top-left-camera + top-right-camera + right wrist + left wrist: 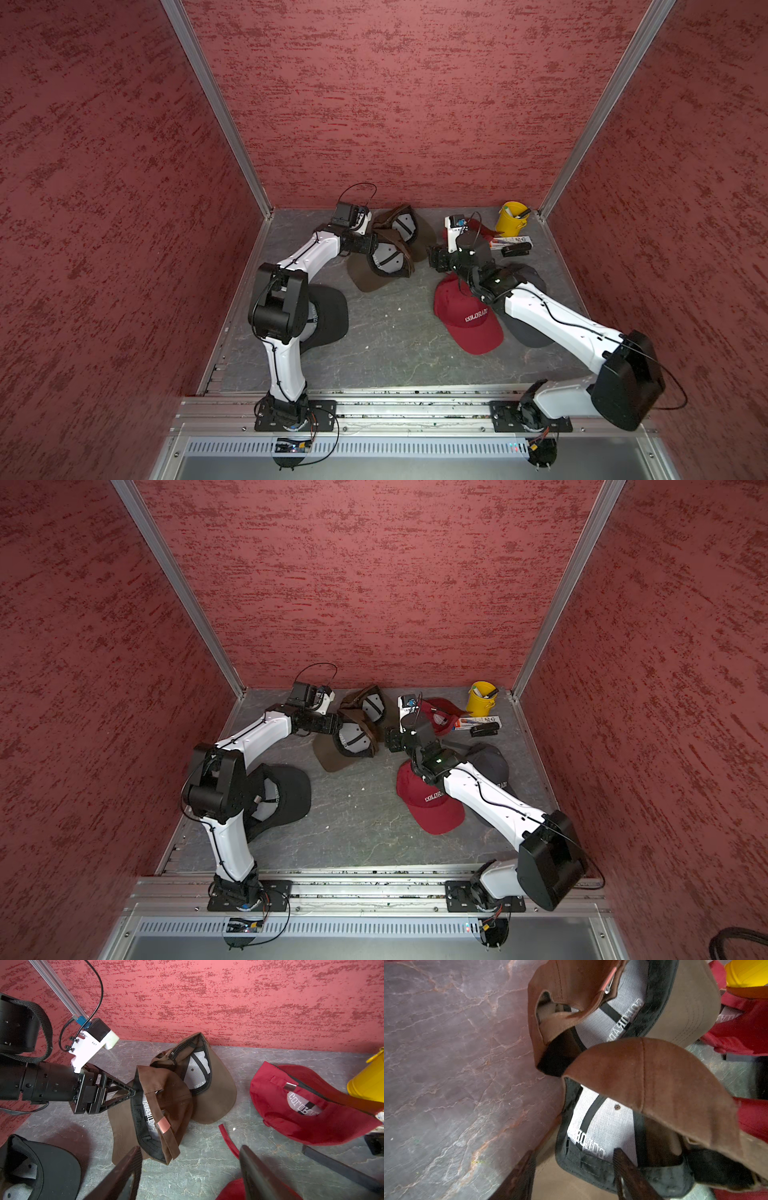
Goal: Open the adjustable buckle of the baseball cap
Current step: Pick up the baseball cap from the center of the board.
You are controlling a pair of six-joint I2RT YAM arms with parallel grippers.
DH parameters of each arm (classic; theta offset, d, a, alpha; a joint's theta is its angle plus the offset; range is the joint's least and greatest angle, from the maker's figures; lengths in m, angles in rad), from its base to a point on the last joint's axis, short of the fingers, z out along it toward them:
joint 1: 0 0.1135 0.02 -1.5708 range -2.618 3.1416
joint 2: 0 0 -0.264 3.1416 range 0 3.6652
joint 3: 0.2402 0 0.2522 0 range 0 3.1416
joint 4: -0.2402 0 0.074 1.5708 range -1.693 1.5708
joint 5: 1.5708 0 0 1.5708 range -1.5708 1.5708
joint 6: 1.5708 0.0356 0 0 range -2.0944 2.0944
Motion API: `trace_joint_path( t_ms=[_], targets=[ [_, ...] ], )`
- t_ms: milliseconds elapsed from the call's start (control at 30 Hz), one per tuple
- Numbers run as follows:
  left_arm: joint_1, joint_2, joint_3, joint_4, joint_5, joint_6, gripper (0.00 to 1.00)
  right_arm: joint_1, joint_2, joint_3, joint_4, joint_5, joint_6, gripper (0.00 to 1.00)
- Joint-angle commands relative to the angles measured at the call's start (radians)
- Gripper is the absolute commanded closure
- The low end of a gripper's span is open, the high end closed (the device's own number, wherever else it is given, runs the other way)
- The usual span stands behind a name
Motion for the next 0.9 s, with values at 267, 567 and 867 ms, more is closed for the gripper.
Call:
trace_joint_path(
  t_ms=[267, 567, 867],
  targets=[
    [0.004, -0.014, -0.004, 0.024, -0.036, 0.090, 0.20, -0.003, -0.048, -0.035, 0.024, -0.057, -0.015, 0.27],
    [0.002, 0.037, 0.014, 0.034, 0.037, 0.102, 0.21, -0.004, -0.099, -0.092, 0.039, -0.057, 0.010, 0.27],
    [-0.005, 0.009, -0.029, 0.060, 0.119, 0.060, 0.66, -0.004, -0.098, -0.105, 0.053, -0.087, 0.026, 0.29]
  ],
)
